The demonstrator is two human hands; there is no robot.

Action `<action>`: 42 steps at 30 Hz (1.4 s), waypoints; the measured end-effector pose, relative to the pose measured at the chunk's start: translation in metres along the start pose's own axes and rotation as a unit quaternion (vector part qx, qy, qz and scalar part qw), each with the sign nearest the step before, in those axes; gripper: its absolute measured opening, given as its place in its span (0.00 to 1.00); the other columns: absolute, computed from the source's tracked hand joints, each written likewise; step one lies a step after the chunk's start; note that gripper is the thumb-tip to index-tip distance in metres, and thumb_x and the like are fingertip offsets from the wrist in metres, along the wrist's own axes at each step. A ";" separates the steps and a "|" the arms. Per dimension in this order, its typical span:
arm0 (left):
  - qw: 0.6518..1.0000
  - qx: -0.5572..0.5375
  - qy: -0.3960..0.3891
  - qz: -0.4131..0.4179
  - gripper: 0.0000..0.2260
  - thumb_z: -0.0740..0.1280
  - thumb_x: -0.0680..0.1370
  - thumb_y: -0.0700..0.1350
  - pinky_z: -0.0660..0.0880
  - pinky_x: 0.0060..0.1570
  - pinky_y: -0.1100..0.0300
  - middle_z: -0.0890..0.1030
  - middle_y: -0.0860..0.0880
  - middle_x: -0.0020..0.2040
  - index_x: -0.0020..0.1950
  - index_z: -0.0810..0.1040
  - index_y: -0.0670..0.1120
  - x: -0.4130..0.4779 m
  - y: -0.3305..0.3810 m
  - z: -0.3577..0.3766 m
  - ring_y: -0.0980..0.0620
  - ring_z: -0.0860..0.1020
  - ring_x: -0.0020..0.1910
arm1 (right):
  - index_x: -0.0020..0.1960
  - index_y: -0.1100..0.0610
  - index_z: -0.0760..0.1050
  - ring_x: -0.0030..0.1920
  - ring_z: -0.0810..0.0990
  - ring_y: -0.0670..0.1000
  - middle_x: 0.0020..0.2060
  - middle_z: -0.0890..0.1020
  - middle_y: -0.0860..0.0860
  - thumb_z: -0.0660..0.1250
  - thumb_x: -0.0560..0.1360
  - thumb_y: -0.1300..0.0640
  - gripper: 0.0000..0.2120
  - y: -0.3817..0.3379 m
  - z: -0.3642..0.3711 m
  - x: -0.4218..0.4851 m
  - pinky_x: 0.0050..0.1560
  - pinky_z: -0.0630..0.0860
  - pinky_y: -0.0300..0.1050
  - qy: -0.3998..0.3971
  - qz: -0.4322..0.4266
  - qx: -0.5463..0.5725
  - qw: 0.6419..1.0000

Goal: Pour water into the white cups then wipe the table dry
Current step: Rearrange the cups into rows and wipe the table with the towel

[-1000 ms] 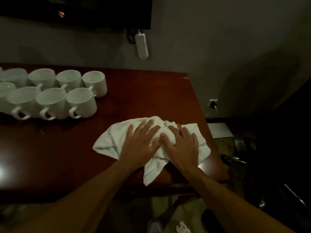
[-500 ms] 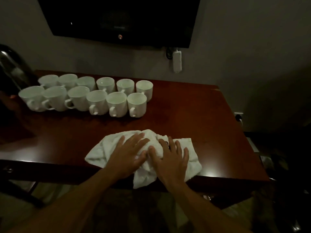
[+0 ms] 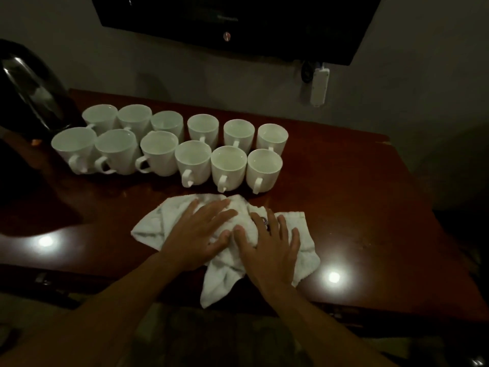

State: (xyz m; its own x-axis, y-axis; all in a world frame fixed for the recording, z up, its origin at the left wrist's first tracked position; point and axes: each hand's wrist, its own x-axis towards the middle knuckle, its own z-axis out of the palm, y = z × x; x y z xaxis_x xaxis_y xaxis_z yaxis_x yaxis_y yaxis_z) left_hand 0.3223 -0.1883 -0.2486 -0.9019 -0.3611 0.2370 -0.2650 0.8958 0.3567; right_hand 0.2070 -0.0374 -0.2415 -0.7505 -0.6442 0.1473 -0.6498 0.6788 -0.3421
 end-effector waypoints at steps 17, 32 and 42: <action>0.996 0.022 -0.088 -0.019 0.29 0.42 0.80 0.62 0.45 0.77 0.45 0.56 0.52 0.81 0.80 0.57 0.56 -0.003 -0.011 -0.031 0.54 0.55 0.79 | 0.75 0.37 0.62 0.78 0.56 0.50 0.78 0.62 0.45 0.46 0.72 0.24 0.36 -0.022 -0.001 0.012 0.77 0.47 0.58 -0.041 0.028 0.032 0.998; 0.969 0.202 -0.128 -0.055 0.25 0.45 0.84 0.59 0.30 0.72 0.40 0.52 0.52 0.82 0.81 0.47 0.60 -0.081 -0.095 -0.156 0.52 0.47 0.81 | 0.73 0.42 0.69 0.76 0.63 0.49 0.75 0.69 0.47 0.54 0.73 0.26 0.34 -0.159 -0.034 -0.042 0.78 0.53 0.55 0.034 0.016 0.070 0.997; 0.957 0.265 -0.093 -0.077 0.25 0.43 0.83 0.61 0.26 0.70 0.36 0.48 0.50 0.82 0.80 0.44 0.61 -0.106 -0.174 -0.270 0.49 0.43 0.81 | 0.68 0.40 0.72 0.71 0.69 0.46 0.69 0.75 0.43 0.58 0.73 0.29 0.28 -0.295 -0.057 -0.012 0.74 0.61 0.56 0.064 -0.067 0.102 0.991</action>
State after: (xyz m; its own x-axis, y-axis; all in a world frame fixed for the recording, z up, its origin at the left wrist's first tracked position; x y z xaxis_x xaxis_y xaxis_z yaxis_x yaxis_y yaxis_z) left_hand 0.5563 -0.3757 -0.0918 -0.8705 -0.4908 0.0372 -0.4906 0.8590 -0.1463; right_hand 0.4005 -0.2102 -0.0897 -0.6772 -0.6645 0.3158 -0.7162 0.4971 -0.4898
